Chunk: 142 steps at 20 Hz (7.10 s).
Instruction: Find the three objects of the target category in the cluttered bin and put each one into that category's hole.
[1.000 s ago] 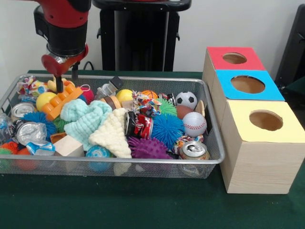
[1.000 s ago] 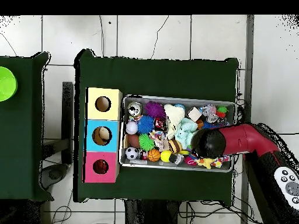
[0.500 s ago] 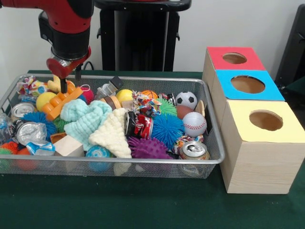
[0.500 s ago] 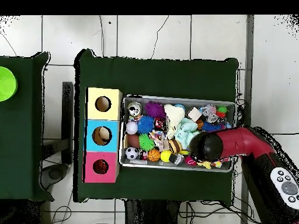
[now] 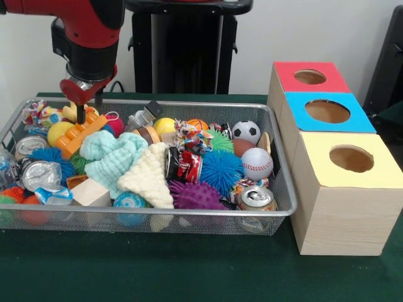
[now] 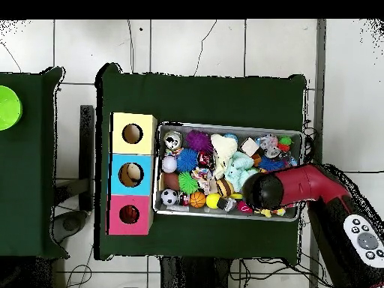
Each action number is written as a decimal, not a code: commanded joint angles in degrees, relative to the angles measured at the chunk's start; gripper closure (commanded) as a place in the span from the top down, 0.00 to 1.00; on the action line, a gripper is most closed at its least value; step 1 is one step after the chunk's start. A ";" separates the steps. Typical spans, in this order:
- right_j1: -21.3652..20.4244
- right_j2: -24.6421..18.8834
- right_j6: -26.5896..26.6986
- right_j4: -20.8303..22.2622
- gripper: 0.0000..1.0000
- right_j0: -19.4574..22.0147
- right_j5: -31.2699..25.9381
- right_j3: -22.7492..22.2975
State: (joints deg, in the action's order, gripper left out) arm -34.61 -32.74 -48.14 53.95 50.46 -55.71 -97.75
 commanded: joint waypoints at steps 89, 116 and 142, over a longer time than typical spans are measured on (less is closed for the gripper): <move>-3.94 2.57 2.47 -3.81 1.00 -3.15 0.25 -6.50; -7.39 6.13 3.72 1.01 1.00 -6.16 0.27 -6.33; -1.20 9.44 2.41 8.91 1.00 -9.25 2.91 1.23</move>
State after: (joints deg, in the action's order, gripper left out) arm -38.22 -24.15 -48.14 57.99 41.46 -55.69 -101.70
